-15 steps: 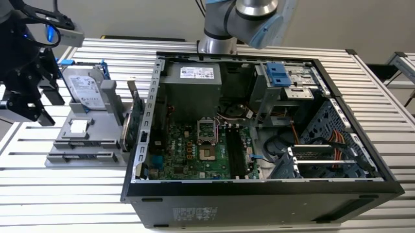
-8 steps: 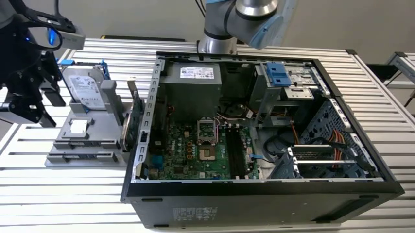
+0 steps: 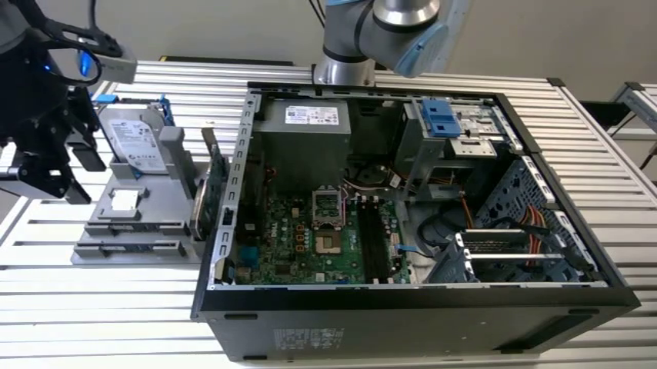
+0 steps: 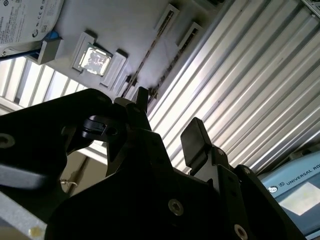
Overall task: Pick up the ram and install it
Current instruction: 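Pick up the ram and move it above insertion slot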
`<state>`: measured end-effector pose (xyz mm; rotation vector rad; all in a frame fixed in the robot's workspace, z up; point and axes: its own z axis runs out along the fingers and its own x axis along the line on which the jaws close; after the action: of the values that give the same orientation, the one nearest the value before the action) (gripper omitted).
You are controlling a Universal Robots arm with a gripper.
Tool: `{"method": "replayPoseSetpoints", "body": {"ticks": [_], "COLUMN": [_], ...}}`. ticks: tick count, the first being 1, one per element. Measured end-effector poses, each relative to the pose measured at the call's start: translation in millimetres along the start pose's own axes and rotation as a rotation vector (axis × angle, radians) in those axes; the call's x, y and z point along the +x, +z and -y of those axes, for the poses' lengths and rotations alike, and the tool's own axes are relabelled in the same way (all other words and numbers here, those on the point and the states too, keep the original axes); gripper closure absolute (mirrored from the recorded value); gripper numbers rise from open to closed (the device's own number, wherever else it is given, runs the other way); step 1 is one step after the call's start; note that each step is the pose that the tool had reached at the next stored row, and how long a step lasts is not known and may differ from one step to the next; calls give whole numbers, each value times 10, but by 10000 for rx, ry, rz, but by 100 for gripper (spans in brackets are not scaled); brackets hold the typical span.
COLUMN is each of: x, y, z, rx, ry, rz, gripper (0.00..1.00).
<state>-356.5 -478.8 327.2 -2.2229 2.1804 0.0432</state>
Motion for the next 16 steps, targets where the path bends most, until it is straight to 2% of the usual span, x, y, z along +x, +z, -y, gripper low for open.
{"method": "replayPoseSetpoints", "body": {"ticks": [16], "x": [4], "y": [88], "z": [38], "rx": [-1], "ry": [0], "rz": [-1], "gripper": [100]}}
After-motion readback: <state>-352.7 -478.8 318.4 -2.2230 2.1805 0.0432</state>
